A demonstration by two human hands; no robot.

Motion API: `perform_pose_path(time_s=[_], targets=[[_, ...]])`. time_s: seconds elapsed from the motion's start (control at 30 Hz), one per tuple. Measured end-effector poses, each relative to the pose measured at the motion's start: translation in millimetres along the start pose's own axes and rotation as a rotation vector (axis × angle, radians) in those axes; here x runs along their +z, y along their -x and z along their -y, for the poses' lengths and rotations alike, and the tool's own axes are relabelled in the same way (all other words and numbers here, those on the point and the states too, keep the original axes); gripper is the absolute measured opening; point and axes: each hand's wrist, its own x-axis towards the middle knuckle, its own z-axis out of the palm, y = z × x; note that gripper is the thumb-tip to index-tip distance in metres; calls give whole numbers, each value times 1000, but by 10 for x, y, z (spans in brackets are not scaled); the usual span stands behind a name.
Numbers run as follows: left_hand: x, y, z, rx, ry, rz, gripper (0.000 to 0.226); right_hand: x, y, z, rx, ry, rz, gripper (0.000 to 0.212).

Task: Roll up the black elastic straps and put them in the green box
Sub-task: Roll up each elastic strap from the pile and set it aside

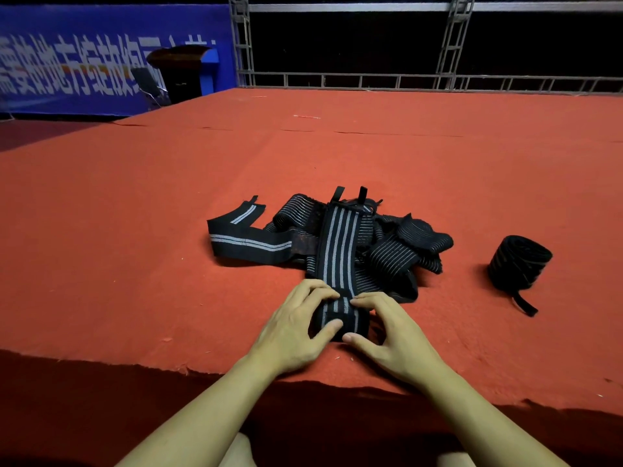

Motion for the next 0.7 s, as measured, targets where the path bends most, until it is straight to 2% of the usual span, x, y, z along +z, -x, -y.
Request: perform_pose_path(time_s=[0.23,0.33,0.57,0.7], targets=[[23,-5,39,-5,-48,71,61,76,-46,-104,30,98,27,68],[45,-14,55,-38,-78,92,61,91,-65,-133,38,128,50,70],[41,-29,66,-64,-67,94,53,63,-51,-82,43,105,44,58],[36,-31,58,-70,-60,53,45,48,-14,-50,119,10,12,47]])
